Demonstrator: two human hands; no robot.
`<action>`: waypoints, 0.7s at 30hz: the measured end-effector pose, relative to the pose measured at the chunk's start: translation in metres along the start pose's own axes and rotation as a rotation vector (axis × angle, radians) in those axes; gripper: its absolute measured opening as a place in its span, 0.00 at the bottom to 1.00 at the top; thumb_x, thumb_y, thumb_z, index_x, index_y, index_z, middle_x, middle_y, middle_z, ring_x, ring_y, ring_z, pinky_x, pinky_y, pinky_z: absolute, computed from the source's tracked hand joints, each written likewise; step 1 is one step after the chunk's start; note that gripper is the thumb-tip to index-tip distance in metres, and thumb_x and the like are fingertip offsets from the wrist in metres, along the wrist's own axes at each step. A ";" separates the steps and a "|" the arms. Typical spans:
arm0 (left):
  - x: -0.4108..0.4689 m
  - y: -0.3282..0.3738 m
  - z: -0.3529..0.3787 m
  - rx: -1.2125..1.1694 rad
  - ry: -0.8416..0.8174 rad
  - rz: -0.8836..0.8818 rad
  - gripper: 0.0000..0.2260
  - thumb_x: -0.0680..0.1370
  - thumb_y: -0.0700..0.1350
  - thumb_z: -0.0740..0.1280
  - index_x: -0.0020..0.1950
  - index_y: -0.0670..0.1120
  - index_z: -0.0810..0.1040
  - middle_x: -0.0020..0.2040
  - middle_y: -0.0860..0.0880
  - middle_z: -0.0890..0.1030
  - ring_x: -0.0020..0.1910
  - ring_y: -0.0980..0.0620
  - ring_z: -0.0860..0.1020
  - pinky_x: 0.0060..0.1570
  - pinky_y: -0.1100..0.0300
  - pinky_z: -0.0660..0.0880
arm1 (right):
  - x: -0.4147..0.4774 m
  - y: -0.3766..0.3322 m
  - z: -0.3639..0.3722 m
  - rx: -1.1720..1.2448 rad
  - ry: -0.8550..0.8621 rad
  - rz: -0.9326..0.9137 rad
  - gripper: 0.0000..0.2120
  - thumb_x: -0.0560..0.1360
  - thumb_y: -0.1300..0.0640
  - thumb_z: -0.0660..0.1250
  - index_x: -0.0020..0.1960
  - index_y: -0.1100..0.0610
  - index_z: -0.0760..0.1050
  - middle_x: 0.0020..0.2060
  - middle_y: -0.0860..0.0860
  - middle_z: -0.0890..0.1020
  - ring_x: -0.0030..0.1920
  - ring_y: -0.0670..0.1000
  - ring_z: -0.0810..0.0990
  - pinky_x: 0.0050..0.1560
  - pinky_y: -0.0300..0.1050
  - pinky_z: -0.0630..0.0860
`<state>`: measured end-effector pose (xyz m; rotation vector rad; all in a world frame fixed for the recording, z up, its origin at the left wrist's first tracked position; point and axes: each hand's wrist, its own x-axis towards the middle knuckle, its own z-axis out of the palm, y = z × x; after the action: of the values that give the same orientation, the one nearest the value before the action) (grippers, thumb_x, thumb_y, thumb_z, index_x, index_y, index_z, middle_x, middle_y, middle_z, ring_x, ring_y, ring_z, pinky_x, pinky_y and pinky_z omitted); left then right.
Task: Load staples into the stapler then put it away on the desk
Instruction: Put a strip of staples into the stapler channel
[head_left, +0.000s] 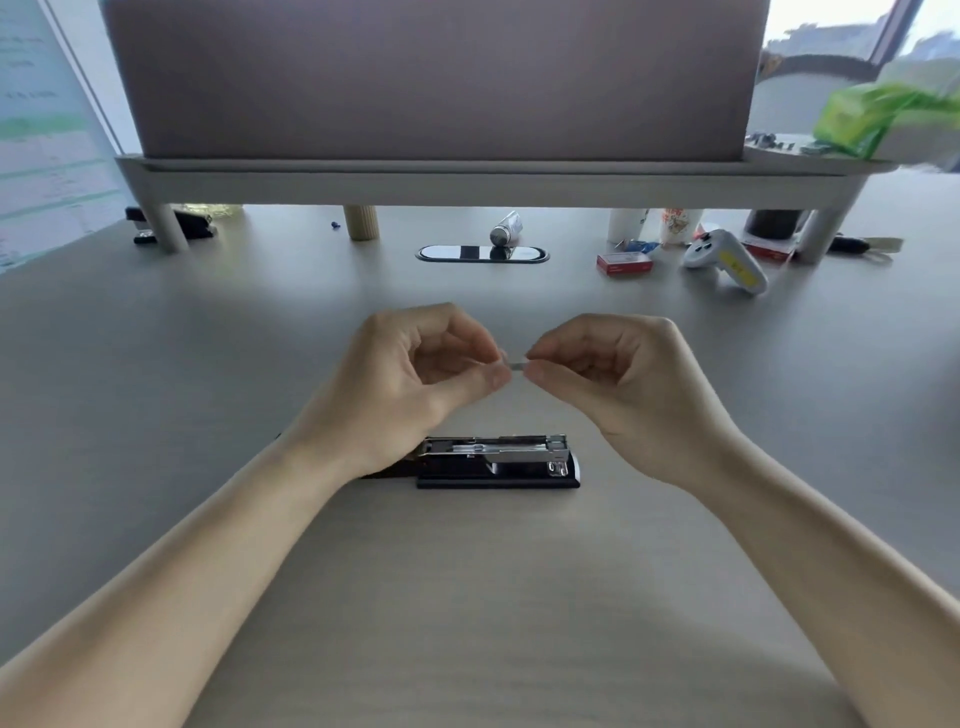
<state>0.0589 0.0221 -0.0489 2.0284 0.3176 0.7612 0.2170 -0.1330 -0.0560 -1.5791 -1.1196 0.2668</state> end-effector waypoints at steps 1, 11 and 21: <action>0.000 0.000 0.000 -0.025 -0.021 -0.005 0.04 0.75 0.38 0.79 0.46 0.41 0.85 0.46 0.45 0.91 0.49 0.45 0.90 0.59 0.48 0.84 | -0.002 0.000 0.000 -0.031 0.007 -0.031 0.01 0.75 0.58 0.79 0.45 0.54 0.87 0.38 0.48 0.89 0.39 0.50 0.88 0.47 0.44 0.84; -0.008 0.004 0.001 0.178 -0.169 0.157 0.04 0.74 0.38 0.79 0.45 0.46 0.87 0.41 0.51 0.89 0.43 0.51 0.88 0.53 0.58 0.84 | -0.025 0.000 -0.024 -0.233 -0.104 -0.086 0.13 0.68 0.48 0.80 0.48 0.49 0.83 0.50 0.46 0.88 0.53 0.50 0.87 0.55 0.50 0.85; -0.012 0.003 0.004 0.255 -0.254 0.164 0.05 0.73 0.40 0.79 0.43 0.50 0.87 0.39 0.54 0.88 0.43 0.51 0.87 0.49 0.54 0.83 | -0.036 0.013 -0.017 -0.226 -0.180 -0.096 0.08 0.70 0.58 0.81 0.44 0.51 0.84 0.45 0.48 0.89 0.47 0.52 0.89 0.51 0.57 0.86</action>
<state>0.0516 0.0113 -0.0526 2.3854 0.1058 0.5746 0.2162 -0.1703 -0.0744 -1.7190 -1.4018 0.2277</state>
